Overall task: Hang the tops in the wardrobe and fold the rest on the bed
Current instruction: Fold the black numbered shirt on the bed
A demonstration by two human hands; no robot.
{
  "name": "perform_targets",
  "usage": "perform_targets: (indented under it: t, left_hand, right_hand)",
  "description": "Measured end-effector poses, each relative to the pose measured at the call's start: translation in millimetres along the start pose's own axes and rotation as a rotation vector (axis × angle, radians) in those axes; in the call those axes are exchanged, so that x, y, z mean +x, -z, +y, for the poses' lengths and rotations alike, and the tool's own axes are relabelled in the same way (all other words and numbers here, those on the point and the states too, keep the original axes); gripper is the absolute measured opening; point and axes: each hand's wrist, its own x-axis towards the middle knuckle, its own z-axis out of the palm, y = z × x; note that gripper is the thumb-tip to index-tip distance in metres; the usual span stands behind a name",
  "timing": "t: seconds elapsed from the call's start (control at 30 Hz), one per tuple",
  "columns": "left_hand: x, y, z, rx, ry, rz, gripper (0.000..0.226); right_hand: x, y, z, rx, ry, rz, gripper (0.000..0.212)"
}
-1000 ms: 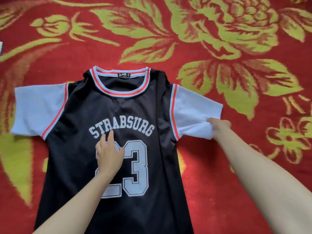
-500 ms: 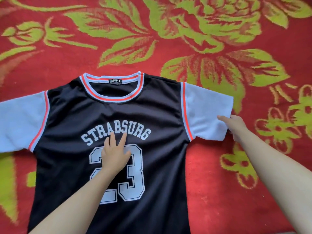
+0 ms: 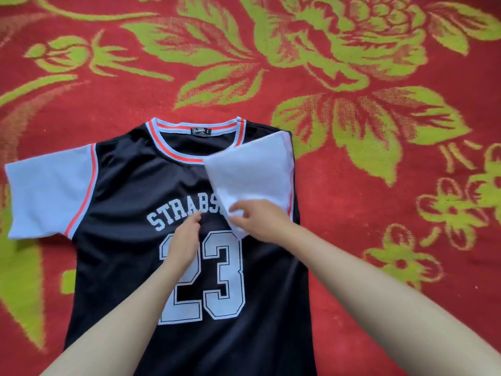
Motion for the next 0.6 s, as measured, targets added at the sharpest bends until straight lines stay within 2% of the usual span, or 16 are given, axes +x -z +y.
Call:
perform_targets:
  t: [0.07, 0.13, 0.17, 0.27, 0.3, 0.37, 0.43, 0.53, 0.6]
  left_hand:
    - [4.3, 7.3, 10.5, -0.380, 0.154, 0.020, 0.034]
    - [10.8, 10.4, 12.6, -0.527, 0.224, 0.016, 0.035]
    - [14.2, 9.4, 12.4, -0.585, 0.235, 0.014, 0.041]
    - [19.7, 2.1, 16.1, -0.693, 0.264, 0.023, 0.057]
    - [19.5, 0.2, 19.4, -0.718, 0.268, 0.020, 0.059]
    - [20.5, -3.3, 20.7, -0.767, 0.266, 0.010, 0.058]
    - [22.1, -5.1, 19.0, -0.762, 0.262, 0.004, 0.054]
    - [22.0, -4.6, 16.8, -0.694, 0.241, 0.005, 0.051]
    - [25.0, 3.0, 12.4, -0.615, 0.212, 0.079, 0.044]
  right_hand:
    - [-4.2, -22.9, 13.1, -0.064, 0.000, 0.031, 0.038]
    - [-13.4, -41.5, 34.3, -0.232, -0.007, 0.273, 0.043]
    - [-16.9, -49.3, 46.9, -0.304, -0.018, 0.323, 0.050]
    - [-24.4, -69.4, 84.0, -0.482, -0.039, 0.281, 0.080]
    - [-27.5, -73.6, 93.2, -0.510, -0.019, 0.291, 0.084]
    - [-33.6, -74.2, 104.1, -0.539, 0.032, 0.343, 0.075]
    - [-37.1, -76.6, 109.8, -0.566, 0.008, 0.371, 0.062]
    - [-36.2, -80.7, 111.8, -0.576, -0.037, 0.294, 0.059]
    - [-33.4, -75.8, 105.8, -0.555, -0.045, 0.335, 0.054]
